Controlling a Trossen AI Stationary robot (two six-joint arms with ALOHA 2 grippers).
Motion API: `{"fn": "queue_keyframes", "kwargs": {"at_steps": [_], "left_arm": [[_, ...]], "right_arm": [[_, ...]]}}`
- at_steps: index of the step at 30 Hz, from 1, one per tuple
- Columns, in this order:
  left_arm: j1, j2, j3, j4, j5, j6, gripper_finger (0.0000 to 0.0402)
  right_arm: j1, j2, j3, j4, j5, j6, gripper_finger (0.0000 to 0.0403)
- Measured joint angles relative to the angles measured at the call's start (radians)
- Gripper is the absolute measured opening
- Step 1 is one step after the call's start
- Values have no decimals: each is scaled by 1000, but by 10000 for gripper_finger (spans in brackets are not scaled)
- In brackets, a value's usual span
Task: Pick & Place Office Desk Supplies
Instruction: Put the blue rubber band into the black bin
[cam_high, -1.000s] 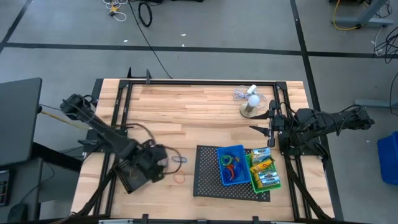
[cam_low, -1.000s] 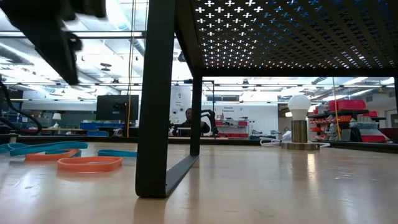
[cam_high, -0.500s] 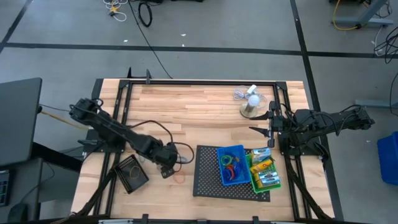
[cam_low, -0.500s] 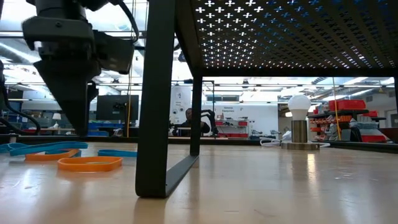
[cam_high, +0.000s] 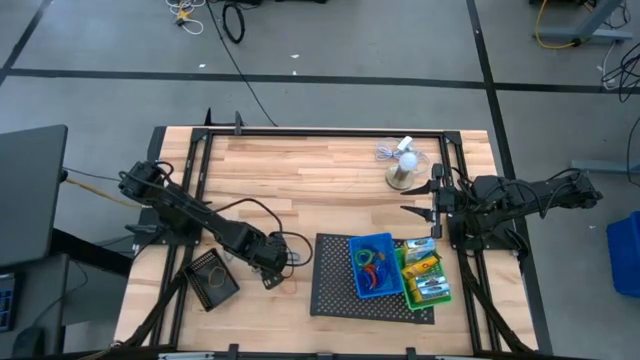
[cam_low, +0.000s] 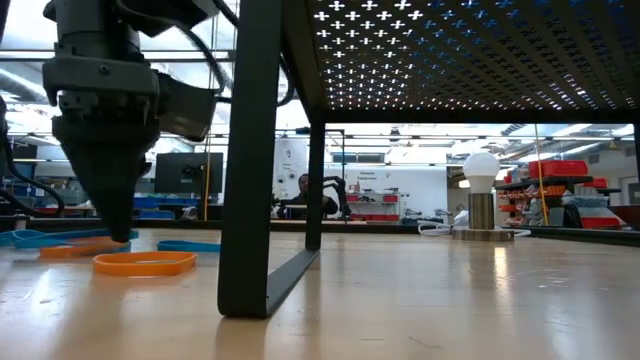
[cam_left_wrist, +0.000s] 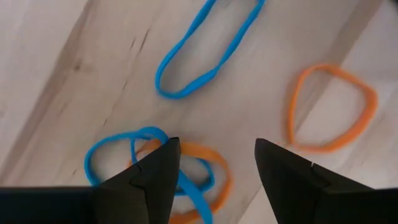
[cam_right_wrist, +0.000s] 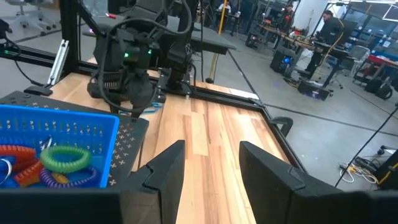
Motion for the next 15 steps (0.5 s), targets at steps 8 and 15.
{"fn": "queue_keyframes", "kwargs": {"at_steps": [8,15], "left_arm": [[-1,21,25,-12,32,10,217],[-8,17,92,-77,5,54,217]], "right_arm": [[0,0,0,0,-1,-1,160],[0,0,0,0,-1,0,160]]}}
